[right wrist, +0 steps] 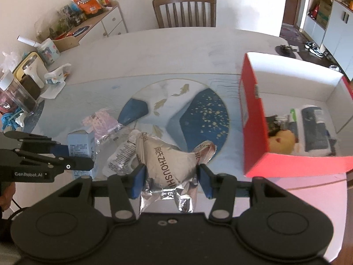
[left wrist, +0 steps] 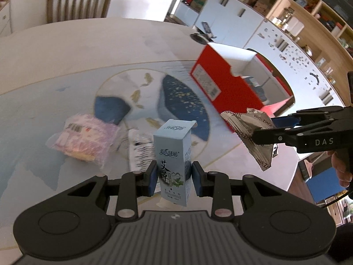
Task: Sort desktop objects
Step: 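Carry blue-white carton in left tool and silver snack bag in right tool over red box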
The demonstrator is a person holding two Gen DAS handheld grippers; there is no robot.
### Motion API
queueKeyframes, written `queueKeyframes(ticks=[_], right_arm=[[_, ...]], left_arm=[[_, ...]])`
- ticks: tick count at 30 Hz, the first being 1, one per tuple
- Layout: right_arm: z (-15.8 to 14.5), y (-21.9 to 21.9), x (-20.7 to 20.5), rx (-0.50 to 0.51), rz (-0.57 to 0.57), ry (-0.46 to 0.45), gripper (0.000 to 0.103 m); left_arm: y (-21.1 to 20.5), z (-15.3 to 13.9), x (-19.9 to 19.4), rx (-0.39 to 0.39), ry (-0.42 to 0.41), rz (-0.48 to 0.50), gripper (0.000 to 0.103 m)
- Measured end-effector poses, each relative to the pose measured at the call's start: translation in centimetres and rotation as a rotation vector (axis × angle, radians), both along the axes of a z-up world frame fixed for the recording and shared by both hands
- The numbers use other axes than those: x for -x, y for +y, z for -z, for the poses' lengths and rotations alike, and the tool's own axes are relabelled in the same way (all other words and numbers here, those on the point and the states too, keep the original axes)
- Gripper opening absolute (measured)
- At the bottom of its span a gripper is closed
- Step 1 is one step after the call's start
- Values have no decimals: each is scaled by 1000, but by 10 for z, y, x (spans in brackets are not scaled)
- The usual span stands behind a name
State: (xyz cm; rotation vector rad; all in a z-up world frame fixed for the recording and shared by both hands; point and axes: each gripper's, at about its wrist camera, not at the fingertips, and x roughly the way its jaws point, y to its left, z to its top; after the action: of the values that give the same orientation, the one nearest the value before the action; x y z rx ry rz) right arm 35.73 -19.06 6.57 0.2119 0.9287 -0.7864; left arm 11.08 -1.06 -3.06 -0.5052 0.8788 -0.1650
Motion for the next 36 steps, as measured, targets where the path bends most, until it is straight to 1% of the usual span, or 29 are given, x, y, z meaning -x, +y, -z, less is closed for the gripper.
queueKeyframes(ticks=[8,17,27,36], right_arm=[[-19,1,30,32,14,-14,50],[-35,-12,65,54,33,-30,50],[-58,-40,103,87,40,-44,50],[-81,-69,136,115,33,-59,50]], left_arm=[[-26,-17,-17,-6,-27,59,31],[-56,-31,-41,-15,-48,100,31],[-96,-47,-80,-21,-74,136,31],[-130,-68,-114,-49,-97,172,31]])
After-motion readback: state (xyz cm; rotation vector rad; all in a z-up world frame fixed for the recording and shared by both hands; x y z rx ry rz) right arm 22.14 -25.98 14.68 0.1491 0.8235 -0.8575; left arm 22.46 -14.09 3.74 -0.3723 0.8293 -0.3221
